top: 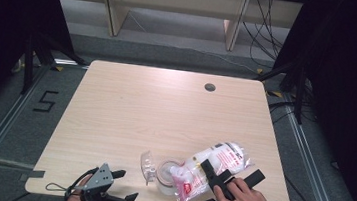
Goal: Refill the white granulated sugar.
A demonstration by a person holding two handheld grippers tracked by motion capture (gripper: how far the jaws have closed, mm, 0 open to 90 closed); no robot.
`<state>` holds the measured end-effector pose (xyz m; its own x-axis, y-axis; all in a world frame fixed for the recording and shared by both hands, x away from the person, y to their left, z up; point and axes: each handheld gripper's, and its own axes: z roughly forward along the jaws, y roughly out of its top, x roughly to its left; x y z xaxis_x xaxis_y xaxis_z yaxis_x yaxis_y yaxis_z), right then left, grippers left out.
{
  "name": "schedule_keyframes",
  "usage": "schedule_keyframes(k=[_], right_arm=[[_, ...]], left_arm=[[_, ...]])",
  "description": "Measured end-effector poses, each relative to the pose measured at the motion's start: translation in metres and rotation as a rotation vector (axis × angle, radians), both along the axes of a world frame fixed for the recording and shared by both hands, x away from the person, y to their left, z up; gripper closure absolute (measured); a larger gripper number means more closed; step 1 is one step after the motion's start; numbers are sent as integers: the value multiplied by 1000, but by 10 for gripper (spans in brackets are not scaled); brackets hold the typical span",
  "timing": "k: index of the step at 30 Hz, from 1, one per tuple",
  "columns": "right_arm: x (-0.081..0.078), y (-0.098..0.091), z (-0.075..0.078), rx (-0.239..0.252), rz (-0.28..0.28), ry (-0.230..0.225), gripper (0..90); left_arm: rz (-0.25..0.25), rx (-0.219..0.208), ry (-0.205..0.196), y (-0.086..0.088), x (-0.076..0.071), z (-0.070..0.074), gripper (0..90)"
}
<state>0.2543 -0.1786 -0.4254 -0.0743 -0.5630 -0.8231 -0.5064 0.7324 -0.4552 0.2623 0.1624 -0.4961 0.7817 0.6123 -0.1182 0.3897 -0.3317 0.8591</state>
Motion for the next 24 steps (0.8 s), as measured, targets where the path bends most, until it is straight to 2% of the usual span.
schedule_keyframes(k=[1, 5, 7, 24], right_arm=[[0, 0, 1, -12, -2, -6, 667], [0, 0, 1, -11, -5, -5, 668], [0, -1, 1, -10, -5, -5, 668], [1, 0, 0, -9, -4, -5, 672]], left_arm=[[5, -33, 5, -2, -1, -1, 167], [-4, 7, -3, 0, 0, 0, 167], [7, -21, 10, -2, -1, 0, 167], [4, -21, 6, -1, 0, -1, 167]])
